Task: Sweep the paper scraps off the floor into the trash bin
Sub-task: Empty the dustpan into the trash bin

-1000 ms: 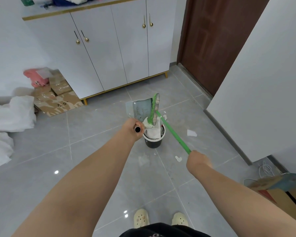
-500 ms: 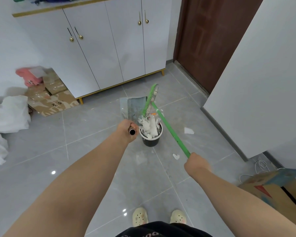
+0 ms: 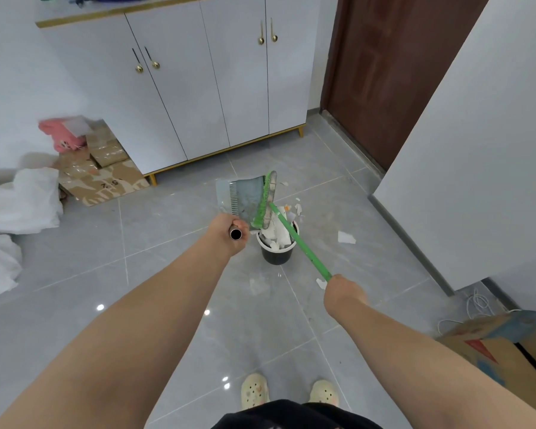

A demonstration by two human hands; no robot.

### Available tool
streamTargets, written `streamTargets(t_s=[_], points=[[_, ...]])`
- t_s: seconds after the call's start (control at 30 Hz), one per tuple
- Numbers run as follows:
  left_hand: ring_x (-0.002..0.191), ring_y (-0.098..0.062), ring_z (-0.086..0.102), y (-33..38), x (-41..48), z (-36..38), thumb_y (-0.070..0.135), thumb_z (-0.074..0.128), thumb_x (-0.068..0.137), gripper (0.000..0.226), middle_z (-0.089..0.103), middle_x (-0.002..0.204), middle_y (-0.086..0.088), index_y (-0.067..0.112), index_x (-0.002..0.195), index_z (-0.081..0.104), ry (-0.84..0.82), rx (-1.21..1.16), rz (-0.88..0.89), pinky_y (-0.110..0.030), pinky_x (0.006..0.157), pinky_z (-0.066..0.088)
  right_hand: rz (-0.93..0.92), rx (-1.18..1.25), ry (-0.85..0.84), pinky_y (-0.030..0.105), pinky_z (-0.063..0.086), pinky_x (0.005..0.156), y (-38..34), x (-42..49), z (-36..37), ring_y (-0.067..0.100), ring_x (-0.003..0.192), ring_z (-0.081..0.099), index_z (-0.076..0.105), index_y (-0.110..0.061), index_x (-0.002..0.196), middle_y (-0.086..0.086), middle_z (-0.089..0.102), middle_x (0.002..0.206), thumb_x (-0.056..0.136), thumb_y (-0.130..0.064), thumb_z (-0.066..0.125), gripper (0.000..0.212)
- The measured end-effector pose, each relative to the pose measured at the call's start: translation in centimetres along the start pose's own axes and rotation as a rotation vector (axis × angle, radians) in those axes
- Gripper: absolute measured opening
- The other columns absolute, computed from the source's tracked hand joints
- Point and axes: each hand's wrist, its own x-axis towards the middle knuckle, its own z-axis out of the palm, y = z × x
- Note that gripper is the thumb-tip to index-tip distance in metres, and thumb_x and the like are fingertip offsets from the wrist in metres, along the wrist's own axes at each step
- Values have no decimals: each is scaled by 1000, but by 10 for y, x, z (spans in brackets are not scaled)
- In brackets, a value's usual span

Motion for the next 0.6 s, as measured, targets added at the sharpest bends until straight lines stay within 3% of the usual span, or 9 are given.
streamTargets(t_s=[0.23, 0.4, 0.6], points=[[22, -5, 28, 2, -1, -11, 4, 26, 99, 30, 28, 34, 4, 17, 79, 44, 16, -20, 15, -11, 26, 26, 4, -14, 33, 31, 48, 83, 4, -1, -1, 26, 108, 61, 47, -9, 123, 9, 62, 115, 96, -10, 40, 28], [21, -6, 27, -6, 1, -6, -3, 25, 94, 29, 28, 33, 2, 13, 72, 34, 55, -5, 28, -11, 26, 25, 33, -7, 43, 33, 48, 88, 9, -2, -7, 26, 112, 59, 47, -9, 123, 9, 61, 118, 98, -15, 39, 27], [20, -6, 27, -10, 7, -7, -4, 22, 93, 30, 28, 31, 3, 13, 72, 35, 54, 11, 48, -10, 26, 24, 55, -18, 12, 32, 48, 88, 9, -3, -13, 25, 111, 59, 50, -9, 122, 8, 62, 117, 95, -14, 44, 28]])
